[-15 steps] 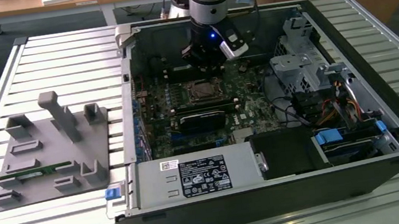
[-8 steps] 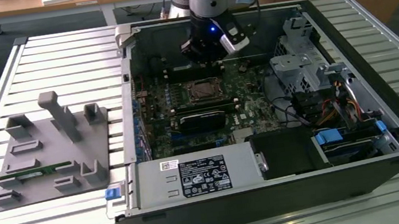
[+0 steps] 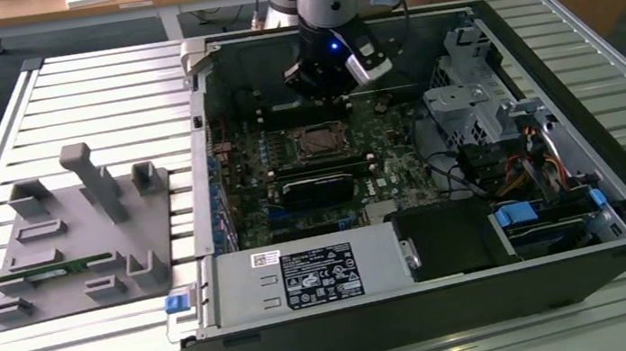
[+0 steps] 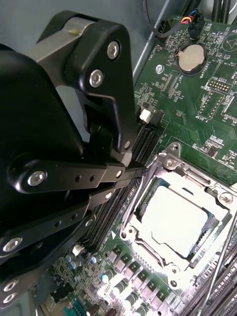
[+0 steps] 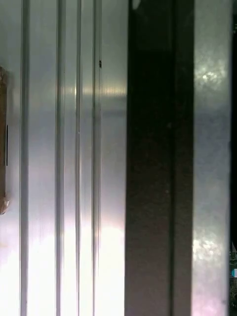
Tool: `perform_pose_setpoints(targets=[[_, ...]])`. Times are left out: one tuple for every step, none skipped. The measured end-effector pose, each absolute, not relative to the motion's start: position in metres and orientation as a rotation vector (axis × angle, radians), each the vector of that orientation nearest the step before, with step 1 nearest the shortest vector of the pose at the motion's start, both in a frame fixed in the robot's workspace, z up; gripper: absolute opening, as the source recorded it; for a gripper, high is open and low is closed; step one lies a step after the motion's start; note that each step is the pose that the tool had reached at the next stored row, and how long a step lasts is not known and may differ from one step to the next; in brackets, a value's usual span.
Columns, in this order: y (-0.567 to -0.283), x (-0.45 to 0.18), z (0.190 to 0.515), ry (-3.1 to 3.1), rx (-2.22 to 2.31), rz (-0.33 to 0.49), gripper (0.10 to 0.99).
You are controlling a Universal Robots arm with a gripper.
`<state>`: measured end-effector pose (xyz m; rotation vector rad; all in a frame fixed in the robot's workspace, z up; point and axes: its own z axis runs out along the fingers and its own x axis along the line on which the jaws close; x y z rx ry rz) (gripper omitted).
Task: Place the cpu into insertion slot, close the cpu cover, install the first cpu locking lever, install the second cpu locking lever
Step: 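Install the first cpu locking lever, then install the second cpu locking lever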
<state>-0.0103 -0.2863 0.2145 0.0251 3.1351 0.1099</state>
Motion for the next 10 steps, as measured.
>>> perform_pose_setpoints(targets=[[-0.2865, -0.0103, 0.2144, 3.135, 0.025, 0.11, 0.106], [-0.2867, -0.0103, 0.2144, 3.135, 0.025, 0.11, 0.106], [-0.2869, -0.0102, 0.2144, 3.135, 0.025, 0.11, 0.106], [-0.2871, -0.0102, 0.2144, 3.135, 0.025, 0.11, 0.106], [-0.2873, -0.0101, 0.2144, 3.135, 0.025, 0.11, 0.106], [-0.2874, -0.0101, 0.2144, 3.135, 0.025, 0.11, 0.106], [-0.2876, -0.01, 0.2144, 3.135, 0.025, 0.11, 0.106], [-0.2878, -0.0099, 0.2145, 3.135, 0.025, 0.11, 0.106], [-0.2882, -0.0098, 0.2145, 3.135, 0.025, 0.11, 0.106], [-0.2886, -0.0097, 0.2145, 3.135, 0.025, 0.11, 0.106]])
